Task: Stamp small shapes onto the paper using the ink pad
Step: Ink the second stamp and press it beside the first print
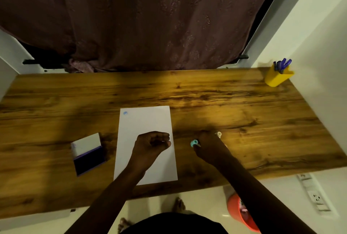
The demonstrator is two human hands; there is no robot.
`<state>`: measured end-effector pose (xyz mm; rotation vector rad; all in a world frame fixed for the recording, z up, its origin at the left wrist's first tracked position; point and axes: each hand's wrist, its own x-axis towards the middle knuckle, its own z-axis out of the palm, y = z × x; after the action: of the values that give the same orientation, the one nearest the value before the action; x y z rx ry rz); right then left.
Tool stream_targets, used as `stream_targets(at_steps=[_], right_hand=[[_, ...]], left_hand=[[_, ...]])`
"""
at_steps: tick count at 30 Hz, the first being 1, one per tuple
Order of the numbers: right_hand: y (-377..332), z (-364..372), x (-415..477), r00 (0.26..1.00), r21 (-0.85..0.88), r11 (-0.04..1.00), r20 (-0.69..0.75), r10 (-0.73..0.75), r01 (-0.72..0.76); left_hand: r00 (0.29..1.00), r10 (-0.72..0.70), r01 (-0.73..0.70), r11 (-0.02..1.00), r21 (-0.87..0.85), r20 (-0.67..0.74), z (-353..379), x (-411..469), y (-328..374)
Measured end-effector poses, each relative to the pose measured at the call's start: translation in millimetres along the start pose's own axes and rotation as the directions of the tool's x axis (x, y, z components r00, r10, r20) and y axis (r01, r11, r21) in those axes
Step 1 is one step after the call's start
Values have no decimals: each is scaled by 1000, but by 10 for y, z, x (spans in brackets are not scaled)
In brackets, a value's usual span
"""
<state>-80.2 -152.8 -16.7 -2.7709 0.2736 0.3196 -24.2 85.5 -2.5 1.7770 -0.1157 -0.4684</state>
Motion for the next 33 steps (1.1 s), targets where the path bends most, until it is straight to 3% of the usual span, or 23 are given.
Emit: stream_targets(at_steps=[8, 11, 15, 20, 26, 30, 33], right_hand=[[74, 38, 20, 988, -82, 986, -28, -151, 148], [78, -160, 26, 978, -54, 983, -104, -178, 173], [272, -486, 85, 975, -11, 1000, -221, -30, 28], [491, -542, 104, 980, -73, 981, -99, 173, -181], [547, -418, 175, 971, -60, 969, 6, 241, -240], [492, -530, 223, 983, 60, 988, -106, 150, -144], [223, -678, 212, 971, 286, 958, -218, 96, -30]], left_hand=[[1000, 5, -5, 1000, -8, 5, 113, 40, 67], [1000, 7, -7, 1000, -11, -4, 114, 63, 88], [1000, 8, -8, 1000, 6, -16, 126, 97, 116], [1000, -7, 8, 999, 33, -14, 160, 110, 140], [1000, -22, 22, 999, 42, -4, 172, 106, 157], [1000, -20, 20, 1000, -9, 4, 165, 98, 189], [1000, -5, 7, 997, -81, 26, 164, 86, 255]])
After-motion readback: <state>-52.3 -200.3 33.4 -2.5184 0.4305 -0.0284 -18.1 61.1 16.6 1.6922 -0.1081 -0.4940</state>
